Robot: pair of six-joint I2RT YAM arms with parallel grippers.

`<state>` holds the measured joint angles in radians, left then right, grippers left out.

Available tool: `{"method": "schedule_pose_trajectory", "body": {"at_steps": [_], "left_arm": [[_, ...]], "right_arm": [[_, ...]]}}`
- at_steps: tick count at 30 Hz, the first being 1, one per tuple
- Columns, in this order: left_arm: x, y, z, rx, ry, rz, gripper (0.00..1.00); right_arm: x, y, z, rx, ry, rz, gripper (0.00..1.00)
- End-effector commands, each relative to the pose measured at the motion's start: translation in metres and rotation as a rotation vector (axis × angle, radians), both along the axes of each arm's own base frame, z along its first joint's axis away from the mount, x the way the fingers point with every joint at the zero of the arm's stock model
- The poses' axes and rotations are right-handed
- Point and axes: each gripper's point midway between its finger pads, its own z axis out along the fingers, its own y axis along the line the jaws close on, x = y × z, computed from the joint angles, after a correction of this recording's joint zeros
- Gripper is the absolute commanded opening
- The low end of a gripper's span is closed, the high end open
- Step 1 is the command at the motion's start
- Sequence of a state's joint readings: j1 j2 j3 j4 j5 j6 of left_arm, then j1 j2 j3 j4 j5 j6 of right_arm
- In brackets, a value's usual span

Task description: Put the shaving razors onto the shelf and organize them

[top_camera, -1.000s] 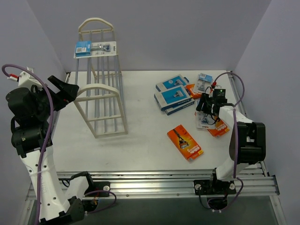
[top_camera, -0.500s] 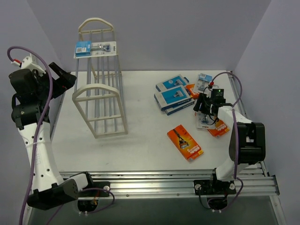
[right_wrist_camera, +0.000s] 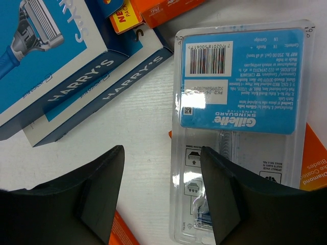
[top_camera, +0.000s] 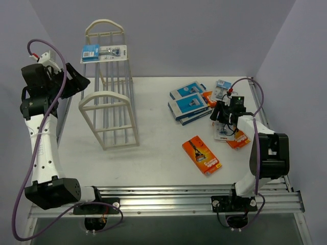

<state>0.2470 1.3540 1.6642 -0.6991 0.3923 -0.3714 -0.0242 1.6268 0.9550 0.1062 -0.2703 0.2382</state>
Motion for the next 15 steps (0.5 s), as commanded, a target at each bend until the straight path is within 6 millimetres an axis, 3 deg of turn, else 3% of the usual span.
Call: {"method": "schedule_pose_trajectory", "body": {"at_steps": [1, 5, 9, 15], "left_arm": [[0.006, -0.005, 0.02, 0.058, -0.069, -0.046, 0.8], [0.012, -0.006, 0.012, 0.099, -0.043, -0.056, 0.74], [0.018, -0.008, 0.008, 0.142, -0.026, -0.068, 0.6], [0.019, -0.011, 0.0, 0.214, -0.008, -0.083, 0.57]], "right_arm": [[0.0, 0.004, 0.014, 0.007, -0.045, 0.017, 0.57], [0.0, 0.005, 0.016, 0.011, -0.053, 0.022, 0.56], [0.0, 0.006, 0.02, 0.014, -0.062, 0.025, 0.56], [-0.001, 0.007, 0.023, 0.017, -0.07, 0.029, 0.56]]}}
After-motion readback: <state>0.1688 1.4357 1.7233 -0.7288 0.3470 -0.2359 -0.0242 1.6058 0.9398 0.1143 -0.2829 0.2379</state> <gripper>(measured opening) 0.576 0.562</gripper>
